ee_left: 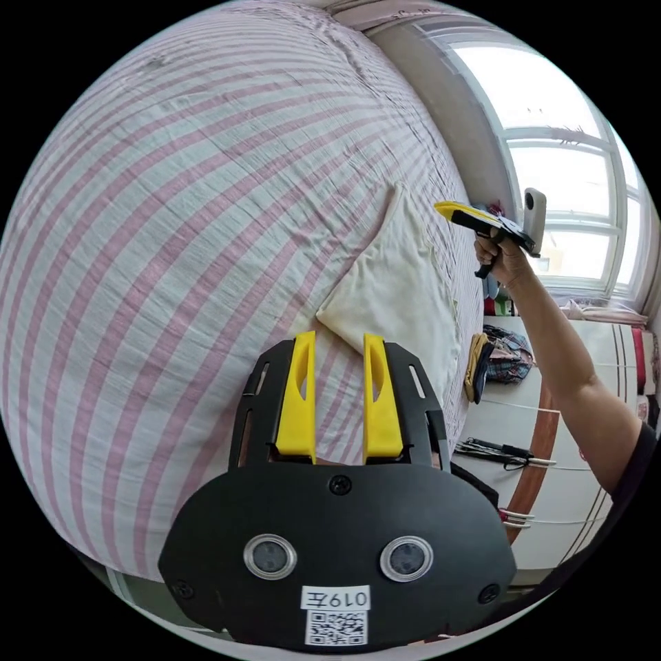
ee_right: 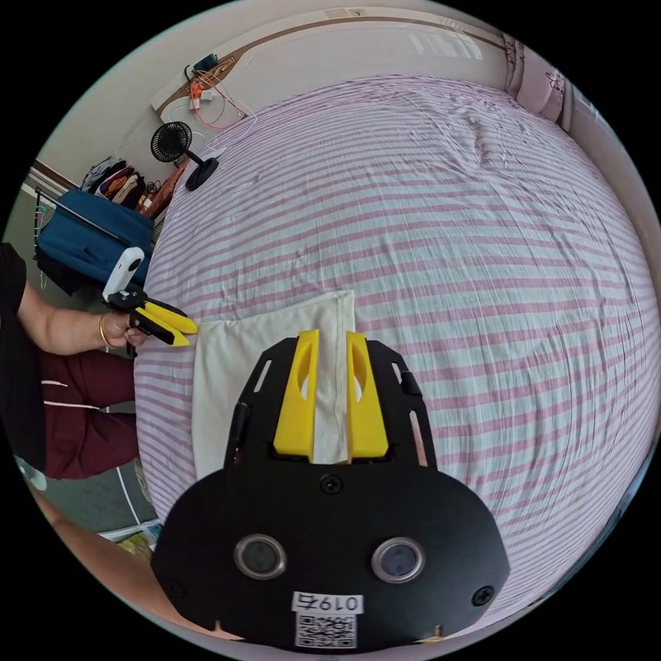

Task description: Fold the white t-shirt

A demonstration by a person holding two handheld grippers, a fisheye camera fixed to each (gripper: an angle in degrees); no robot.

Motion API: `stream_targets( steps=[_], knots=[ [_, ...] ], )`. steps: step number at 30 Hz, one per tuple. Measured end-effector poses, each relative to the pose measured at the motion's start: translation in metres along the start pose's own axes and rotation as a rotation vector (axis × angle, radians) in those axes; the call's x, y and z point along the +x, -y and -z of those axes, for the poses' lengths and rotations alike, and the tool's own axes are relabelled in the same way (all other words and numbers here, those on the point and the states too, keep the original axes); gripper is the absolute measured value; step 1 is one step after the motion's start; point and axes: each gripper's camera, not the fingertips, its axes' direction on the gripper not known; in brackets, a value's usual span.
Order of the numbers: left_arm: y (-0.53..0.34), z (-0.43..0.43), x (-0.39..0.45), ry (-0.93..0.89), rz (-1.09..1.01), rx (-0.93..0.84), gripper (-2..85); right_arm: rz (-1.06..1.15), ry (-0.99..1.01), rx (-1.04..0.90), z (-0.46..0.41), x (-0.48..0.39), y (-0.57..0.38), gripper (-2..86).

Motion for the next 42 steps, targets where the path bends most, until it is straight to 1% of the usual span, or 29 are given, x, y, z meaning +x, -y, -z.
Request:
stream_targets(
  steps=[4,9,10,12,15,18,20,24,26,30,33,36,39,42],
  knots=[
    [0.012,-0.002,-0.01,-0.042,0.092,0.067,8.6,0.007,0.032,-0.012,0.009,0.019,0.015,7.3],
    [0.015,-0.007,-0.031,-0.16,0.21,0.152,7.8,0.014,0.11,-0.002,0.024,0.045,0.035,9.6],
    [0.011,-0.007,-0.04,-0.208,0.266,0.179,7.3,0.014,0.134,-0.013,0.026,0.052,0.04,10.3],
    [0.005,-0.006,-0.047,-0.233,0.309,0.201,6.7,0.023,0.162,-0.051,0.027,0.062,0.048,11.3],
    [0.002,-0.005,-0.047,-0.209,0.309,0.199,6.2,0.04,0.184,-0.088,0.03,0.075,0.064,12.4],
    [0.008,-0.01,-0.056,-0.253,0.31,0.217,6.3,0.072,0.192,-0.118,0.032,0.086,0.082,12.8],
    [0.018,-0.018,-0.061,-0.317,0.28,0.232,6.4,0.084,0.224,-0.142,0.031,0.095,0.094,12.8],
    [0.024,-0.024,-0.069,-0.355,0.263,0.244,6.3,0.102,0.286,-0.219,0.025,0.116,0.12,12.5],
    [0.022,-0.027,-0.077,-0.405,0.266,0.266,6.2,0.102,0.316,-0.238,0.023,0.125,0.128,12.1],
    [0.026,-0.034,-0.084,-0.472,0.243,0.279,6.0,0.077,0.415,-0.268,0.022,0.148,0.144,11.4],
    [0.033,-0.042,-0.087,-0.512,0.21,0.27,5.2,0.087,0.541,-0.266,0.021,0.155,0.155,9.9],
    [0.033,-0.047,-0.09,-0.519,0.194,0.265,3.5,0.143,0.494,-0.358,0.009,0.149,0.165,8.3],
    [0.03,-0.052,-0.092,-0.521,0.182,0.262,2.6,0.12,0.524,-0.348,0.012,0.16,0.165,7.7],
    [0.026,-0.056,-0.093,-0.534,0.16,0.248,2.5,0.06,0.516,-0.238,0.025,0.173,0.159,7.6]
  ],
)
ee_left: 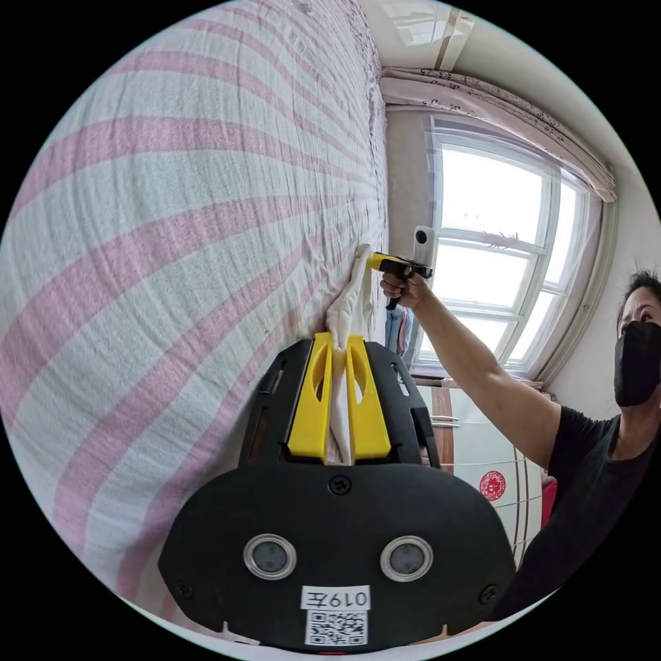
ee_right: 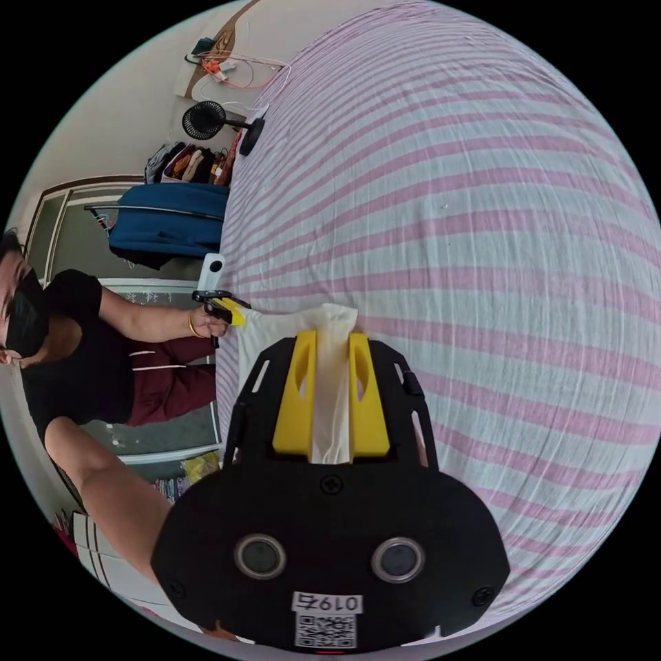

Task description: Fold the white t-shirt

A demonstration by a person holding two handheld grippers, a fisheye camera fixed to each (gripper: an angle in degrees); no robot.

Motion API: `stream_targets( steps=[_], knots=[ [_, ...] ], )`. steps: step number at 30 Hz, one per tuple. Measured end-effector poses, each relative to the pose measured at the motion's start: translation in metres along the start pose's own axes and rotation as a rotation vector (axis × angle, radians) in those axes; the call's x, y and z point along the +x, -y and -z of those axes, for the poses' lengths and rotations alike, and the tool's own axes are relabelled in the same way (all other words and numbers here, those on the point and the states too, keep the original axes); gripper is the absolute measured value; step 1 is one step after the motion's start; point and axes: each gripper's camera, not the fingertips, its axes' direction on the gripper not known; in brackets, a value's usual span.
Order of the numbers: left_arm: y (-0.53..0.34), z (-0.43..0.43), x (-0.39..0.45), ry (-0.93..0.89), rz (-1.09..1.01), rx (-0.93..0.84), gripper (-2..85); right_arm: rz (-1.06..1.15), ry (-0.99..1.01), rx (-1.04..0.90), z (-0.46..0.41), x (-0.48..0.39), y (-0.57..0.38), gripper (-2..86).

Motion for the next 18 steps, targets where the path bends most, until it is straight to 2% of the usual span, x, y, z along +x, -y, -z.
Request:
stream_targets(
  steps=[3,6,18],
  knots=[
    [-0.003,-0.003,0.003,0.015,-0.048,-0.019,2.6,0.013,-0.003,-0.119,-0.017,-0.003,0.001,6.7],
    [-0.008,-0.007,0.002,0.024,-0.072,-0.029,2.5,0.055,-0.018,-0.141,-0.019,-0.01,0.0,4.5],
    [-0.056,-0.031,0.061,0.054,-0.416,-0.12,1.6,0.172,-0.026,0.079,0.003,-0.049,-0.093,0.8]
  ],
)
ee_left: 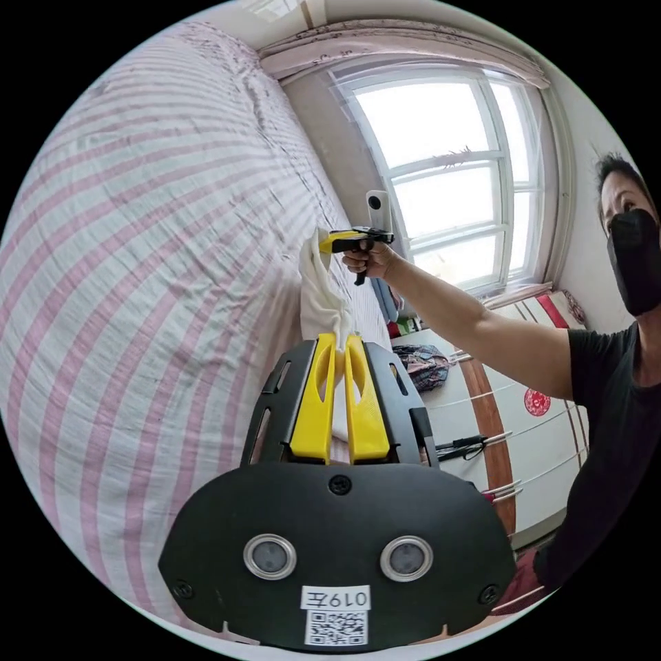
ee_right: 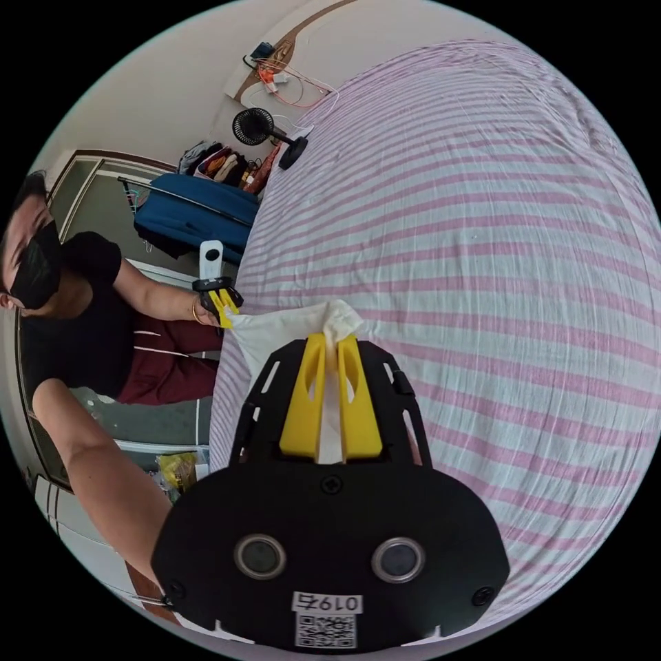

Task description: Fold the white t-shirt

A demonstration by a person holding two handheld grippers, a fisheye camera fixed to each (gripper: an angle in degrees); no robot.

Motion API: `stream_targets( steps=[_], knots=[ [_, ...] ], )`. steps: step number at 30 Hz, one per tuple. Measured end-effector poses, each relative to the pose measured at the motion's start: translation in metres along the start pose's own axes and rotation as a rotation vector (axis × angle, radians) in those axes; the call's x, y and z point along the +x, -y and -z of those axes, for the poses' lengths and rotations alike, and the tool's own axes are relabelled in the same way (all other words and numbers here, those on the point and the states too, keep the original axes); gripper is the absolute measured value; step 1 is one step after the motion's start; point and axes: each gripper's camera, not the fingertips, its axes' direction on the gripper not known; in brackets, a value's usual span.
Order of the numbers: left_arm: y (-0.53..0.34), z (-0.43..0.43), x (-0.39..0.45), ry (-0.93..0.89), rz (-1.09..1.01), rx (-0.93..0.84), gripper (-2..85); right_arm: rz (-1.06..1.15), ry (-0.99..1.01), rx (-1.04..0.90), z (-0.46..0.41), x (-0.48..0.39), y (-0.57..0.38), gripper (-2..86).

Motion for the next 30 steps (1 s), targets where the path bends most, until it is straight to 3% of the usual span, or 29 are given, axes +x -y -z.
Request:
stream_targets(
  steps=[19,30],
  knots=[
    [-0.108,-0.183,0.17,-0.065,-0.391,-0.364,2.3,0.004,-0.162,0.236,-0.009,-0.142,-0.301,0.1],
    [-0.187,-0.289,0.209,0.065,-0.468,-0.504,2.1,-0.016,-0.178,0.316,-0.069,-0.161,-0.435,1.1]
  ],
)
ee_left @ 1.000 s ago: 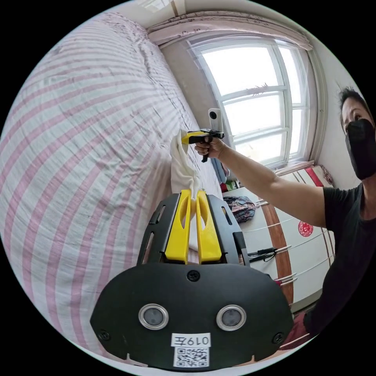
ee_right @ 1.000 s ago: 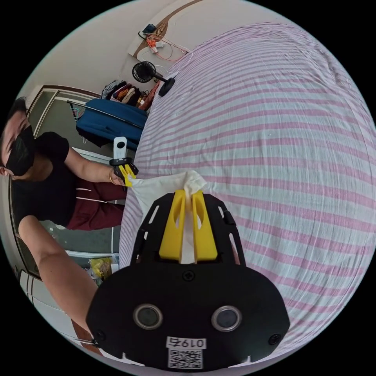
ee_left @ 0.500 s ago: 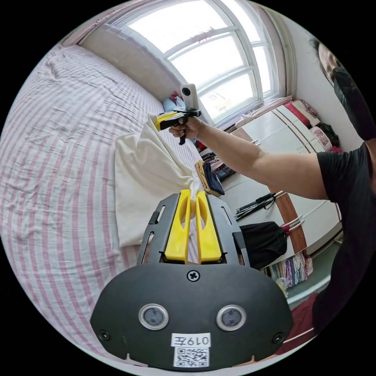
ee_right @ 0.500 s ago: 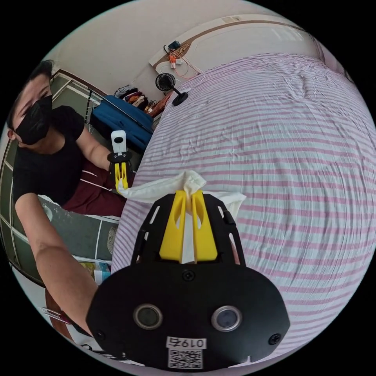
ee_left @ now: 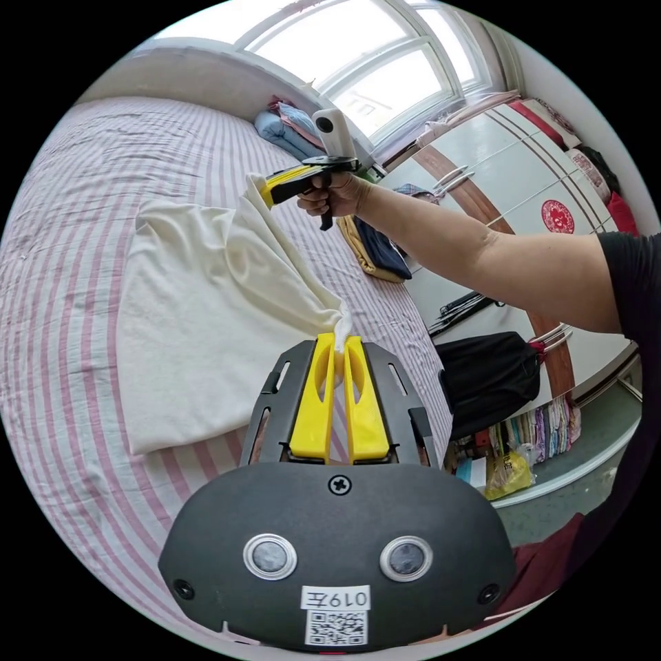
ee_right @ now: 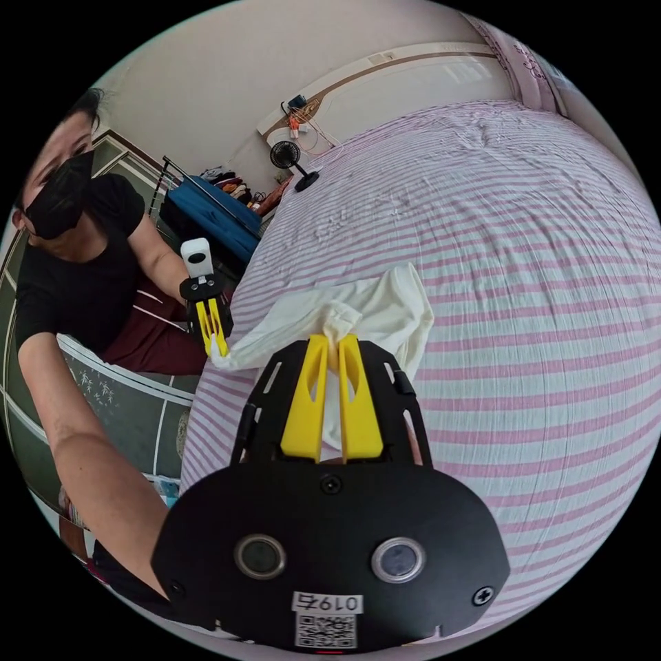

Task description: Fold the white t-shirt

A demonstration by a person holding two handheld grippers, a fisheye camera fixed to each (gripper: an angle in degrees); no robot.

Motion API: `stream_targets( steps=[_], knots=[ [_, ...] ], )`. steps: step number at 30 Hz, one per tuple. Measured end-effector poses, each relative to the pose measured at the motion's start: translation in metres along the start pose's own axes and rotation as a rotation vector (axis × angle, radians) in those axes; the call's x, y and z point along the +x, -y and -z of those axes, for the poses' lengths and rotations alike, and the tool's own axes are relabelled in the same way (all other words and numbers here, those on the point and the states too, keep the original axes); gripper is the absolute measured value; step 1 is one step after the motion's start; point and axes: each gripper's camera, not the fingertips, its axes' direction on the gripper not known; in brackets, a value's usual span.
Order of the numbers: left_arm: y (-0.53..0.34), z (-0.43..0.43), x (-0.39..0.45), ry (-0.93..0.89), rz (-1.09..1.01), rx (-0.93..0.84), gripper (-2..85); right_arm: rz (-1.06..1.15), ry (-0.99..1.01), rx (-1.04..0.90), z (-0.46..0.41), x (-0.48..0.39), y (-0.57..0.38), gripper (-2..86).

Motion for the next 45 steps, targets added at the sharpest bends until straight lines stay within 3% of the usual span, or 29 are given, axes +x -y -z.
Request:
stream_targets(
  steps=[12,17,19,23,25,30,33,37,42,45],
  knots=[
    [0.003,-0.076,0.04,0.141,-0.092,-0.17,2.1,-0.166,-0.043,-0.007,-0.02,-0.011,-0.105,8.9],
    [0.01,-0.106,0.078,0.306,-0.212,-0.29,2.0,-0.209,-0.226,-0.027,-0.019,-0.044,-0.132,9.6],
    [0.012,-0.116,0.088,0.35,-0.238,-0.332,1.9,-0.278,-0.388,-0.037,-0.019,-0.063,-0.145,8.9],
    [0.017,-0.129,0.105,0.415,-0.276,-0.373,1.9,-0.426,-0.555,0.175,-0.009,-0.102,-0.168,7.8],
    [0.018,-0.132,0.114,0.438,-0.296,-0.389,1.9,-0.471,-0.522,0.413,-0.012,-0.136,-0.18,6.9],
    [0.017,-0.132,0.131,0.451,-0.296,-0.385,1.5,-0.796,-0.523,0.499,-0.069,-0.142,-0.2,9.9],
    [0.017,-0.126,0.14,0.446,-0.296,-0.371,1.4,-0.942,-0.409,0.603,-0.095,-0.133,-0.215,9.7],
    [0.011,-0.122,0.154,0.459,-0.318,-0.361,1.4,-1.11,-0.548,0.57,-0.109,-0.13,-0.215,10.2],
    [0.008,-0.107,0.158,0.413,-0.294,-0.316,1.6,-1.177,-0.531,0.569,-0.114,-0.113,-0.215,10.4],
    [0.01,-0.101,0.157,0.376,-0.278,-0.325,1.7,-1.192,-0.533,0.526,-0.117,-0.102,-0.219,3.2]
  ],
)
